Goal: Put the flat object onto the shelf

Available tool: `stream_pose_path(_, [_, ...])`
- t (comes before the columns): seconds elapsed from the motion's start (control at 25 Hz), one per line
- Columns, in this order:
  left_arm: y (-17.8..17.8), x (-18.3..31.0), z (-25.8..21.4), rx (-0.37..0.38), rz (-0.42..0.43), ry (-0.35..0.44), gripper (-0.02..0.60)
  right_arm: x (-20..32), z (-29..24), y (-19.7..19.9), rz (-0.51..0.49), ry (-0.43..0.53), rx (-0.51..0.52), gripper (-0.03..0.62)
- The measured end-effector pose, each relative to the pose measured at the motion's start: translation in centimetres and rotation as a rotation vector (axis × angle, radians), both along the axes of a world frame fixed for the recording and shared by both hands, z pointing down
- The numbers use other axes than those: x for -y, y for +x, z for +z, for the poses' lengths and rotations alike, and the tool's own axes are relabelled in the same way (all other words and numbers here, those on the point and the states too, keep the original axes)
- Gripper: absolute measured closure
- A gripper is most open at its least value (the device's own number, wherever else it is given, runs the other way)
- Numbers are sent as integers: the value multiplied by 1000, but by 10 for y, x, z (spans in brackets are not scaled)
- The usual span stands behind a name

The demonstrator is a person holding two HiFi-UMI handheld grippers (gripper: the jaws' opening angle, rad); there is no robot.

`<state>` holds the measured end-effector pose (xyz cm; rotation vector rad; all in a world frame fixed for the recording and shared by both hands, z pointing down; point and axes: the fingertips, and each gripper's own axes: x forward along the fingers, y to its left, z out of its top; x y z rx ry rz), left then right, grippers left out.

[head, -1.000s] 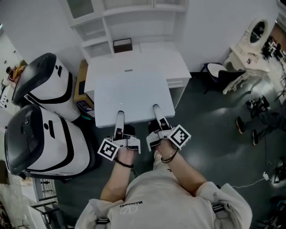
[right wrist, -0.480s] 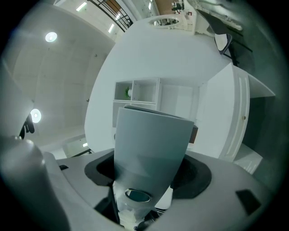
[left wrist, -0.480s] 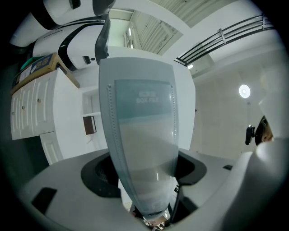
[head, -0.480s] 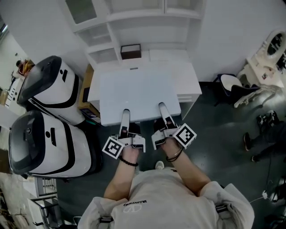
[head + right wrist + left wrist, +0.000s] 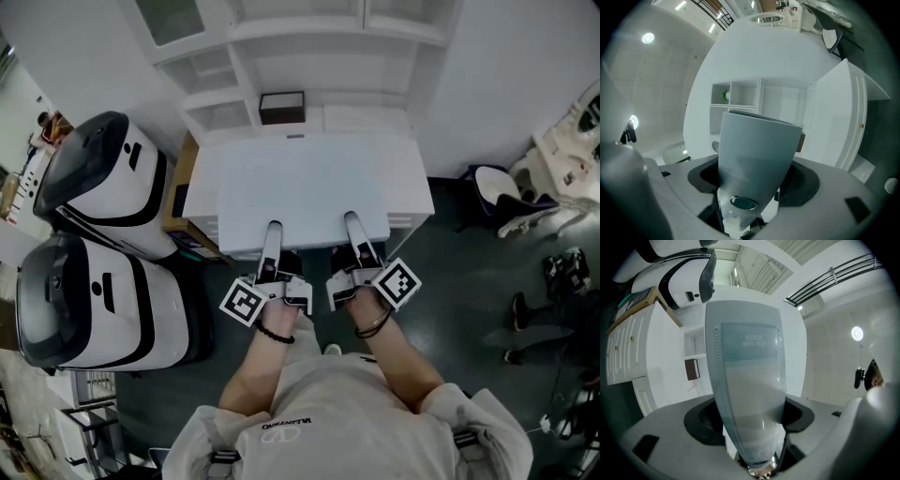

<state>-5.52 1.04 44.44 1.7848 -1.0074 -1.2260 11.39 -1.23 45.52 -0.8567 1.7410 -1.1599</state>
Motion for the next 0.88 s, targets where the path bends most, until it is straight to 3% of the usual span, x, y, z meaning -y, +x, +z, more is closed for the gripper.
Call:
stream_pose_path(0.32, [-16,83,4,-26,52,11,262,75,1,-14,49,13,-38,260])
stream_pose_path(0.88, [-70,233,-35,-45,125,42,262,212,-42,-67,141,55,-46,260])
